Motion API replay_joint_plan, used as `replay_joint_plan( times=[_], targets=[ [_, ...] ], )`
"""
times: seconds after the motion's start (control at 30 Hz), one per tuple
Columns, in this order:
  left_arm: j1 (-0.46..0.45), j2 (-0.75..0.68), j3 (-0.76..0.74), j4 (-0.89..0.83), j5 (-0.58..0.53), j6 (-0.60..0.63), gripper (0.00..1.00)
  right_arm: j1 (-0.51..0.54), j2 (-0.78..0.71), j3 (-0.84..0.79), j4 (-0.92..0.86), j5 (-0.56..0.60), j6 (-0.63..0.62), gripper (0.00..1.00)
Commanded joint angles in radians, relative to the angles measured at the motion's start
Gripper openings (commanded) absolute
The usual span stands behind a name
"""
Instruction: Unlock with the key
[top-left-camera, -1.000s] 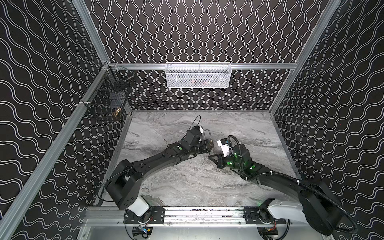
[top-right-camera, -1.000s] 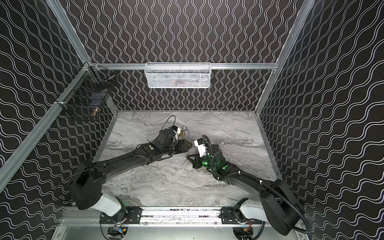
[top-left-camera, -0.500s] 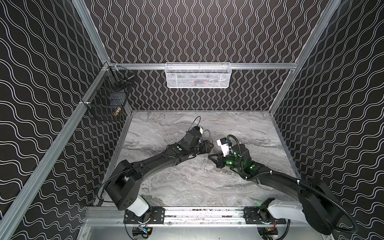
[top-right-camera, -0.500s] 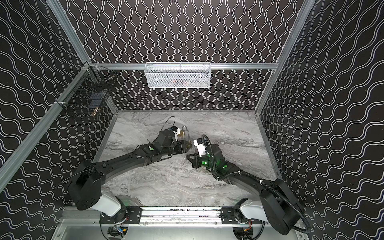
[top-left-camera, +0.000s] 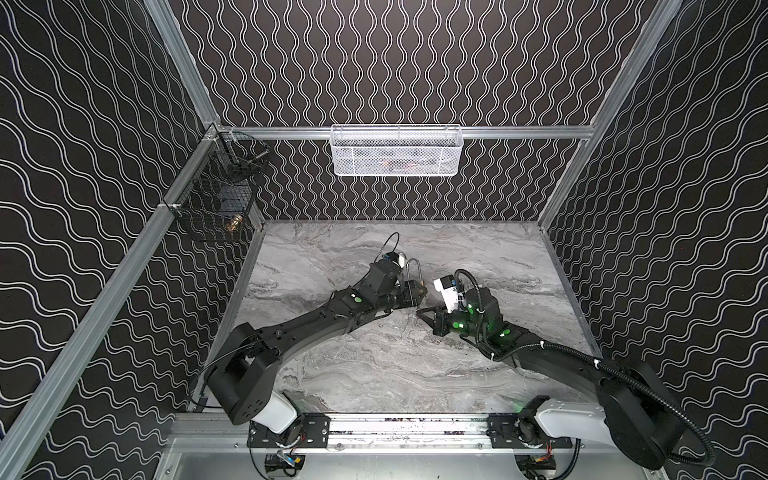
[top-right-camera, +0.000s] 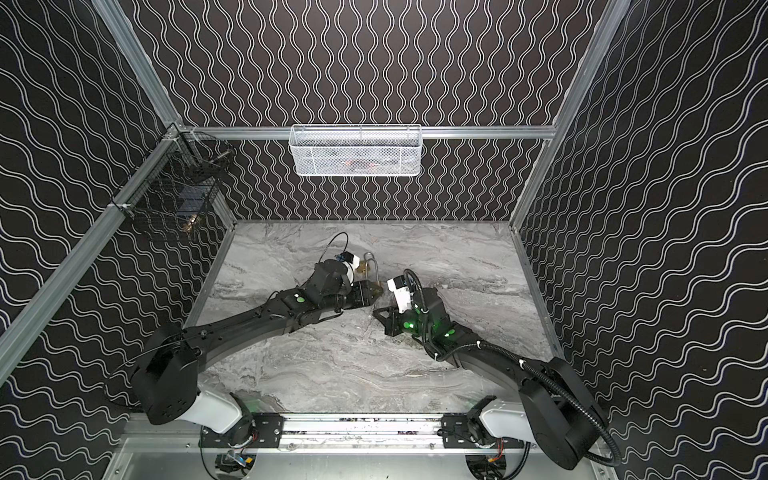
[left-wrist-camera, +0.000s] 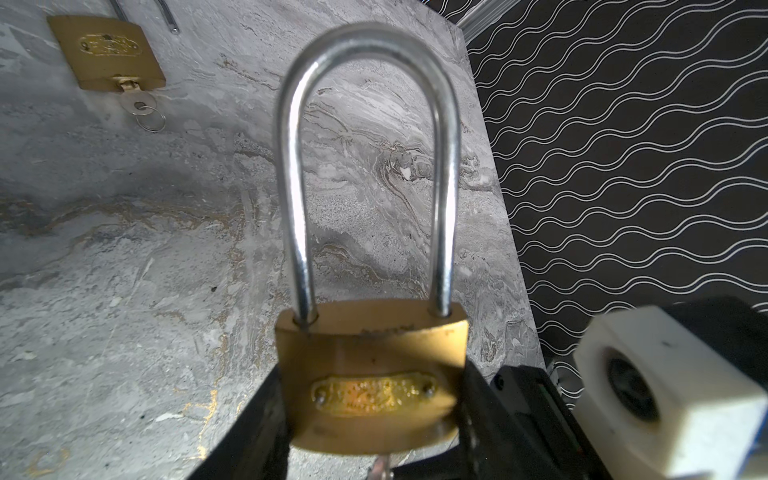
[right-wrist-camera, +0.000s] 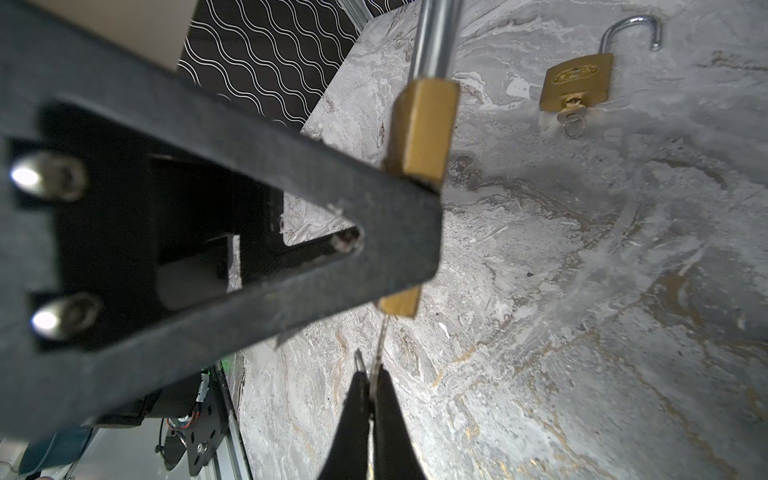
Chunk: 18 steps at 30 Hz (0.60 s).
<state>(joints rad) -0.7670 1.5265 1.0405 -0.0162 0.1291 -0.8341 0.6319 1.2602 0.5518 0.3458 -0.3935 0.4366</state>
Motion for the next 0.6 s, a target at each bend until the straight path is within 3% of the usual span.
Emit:
replay_joint_plan(
  times=[0.0,0.57],
  targets=[
    [0.000,-0.008,0.000,0.077,0.001,0.016,0.31,0.000,0.002,0.010,0.018,0.002,0.002,0.00],
    [0.000,-0.022,-0.022,0.120,0.012,0.019,0.31,-0.001,0.027,0.022,0.036,-0.013,0.016,0.00]
  ],
)
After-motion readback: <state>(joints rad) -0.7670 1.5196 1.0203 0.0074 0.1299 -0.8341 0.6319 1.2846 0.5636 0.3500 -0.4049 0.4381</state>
